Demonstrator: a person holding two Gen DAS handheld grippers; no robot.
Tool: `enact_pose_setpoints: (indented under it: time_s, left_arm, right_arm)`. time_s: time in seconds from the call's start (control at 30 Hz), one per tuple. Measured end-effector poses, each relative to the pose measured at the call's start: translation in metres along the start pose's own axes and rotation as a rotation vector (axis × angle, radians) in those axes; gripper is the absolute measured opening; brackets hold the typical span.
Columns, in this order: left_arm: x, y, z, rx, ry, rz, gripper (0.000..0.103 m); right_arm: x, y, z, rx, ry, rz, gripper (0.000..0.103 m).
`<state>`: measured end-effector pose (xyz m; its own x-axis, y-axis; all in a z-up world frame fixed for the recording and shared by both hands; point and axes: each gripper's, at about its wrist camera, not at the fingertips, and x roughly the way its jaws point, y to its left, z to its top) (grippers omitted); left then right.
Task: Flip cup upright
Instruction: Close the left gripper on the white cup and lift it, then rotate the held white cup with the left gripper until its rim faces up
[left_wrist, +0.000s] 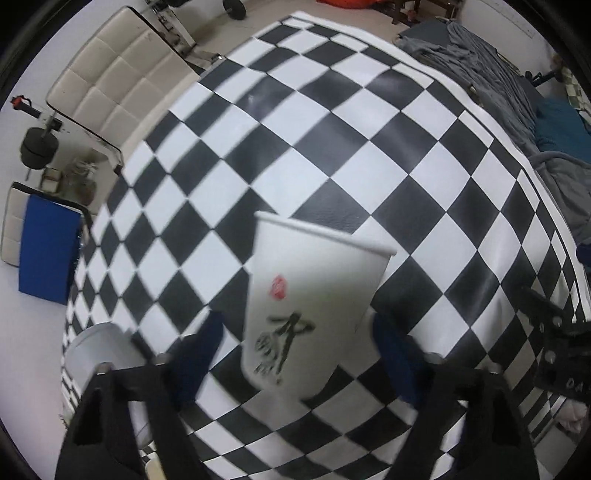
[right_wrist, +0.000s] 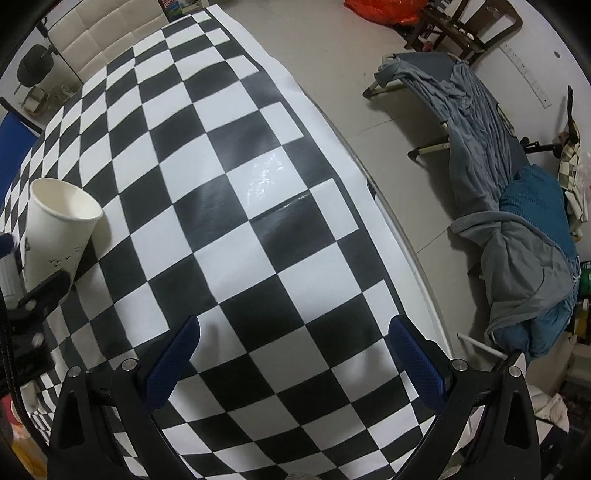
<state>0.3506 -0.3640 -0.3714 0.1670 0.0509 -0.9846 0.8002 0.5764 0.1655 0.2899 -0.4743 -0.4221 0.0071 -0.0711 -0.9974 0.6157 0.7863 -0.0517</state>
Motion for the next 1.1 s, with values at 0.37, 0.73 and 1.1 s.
enact_pose_setpoints:
  time_s: [0.37, 0.73, 1.1]
  left_arm:
    - [-0.017, 0.011, -0.014, -0.127, -0.041, -0.034, 0.061]
    - [-0.06, 0.055, -0.117, -0.484, -0.028, -0.217, 0.061]
    - [-0.02, 0.066, -0.292, -0.892, 0.047, -0.463, 0.061]
  right_arm:
    - [-0.007, -0.008, -0.002, 0.006, -0.003, 0.013, 0.103]
    - [-0.037, 0.02, -0.06, -0.077, 0.017, 0.044, 0.103]
    - [-0.053, 0.057, -0.163, -0.15, 0.028, 0.125, 0.103]
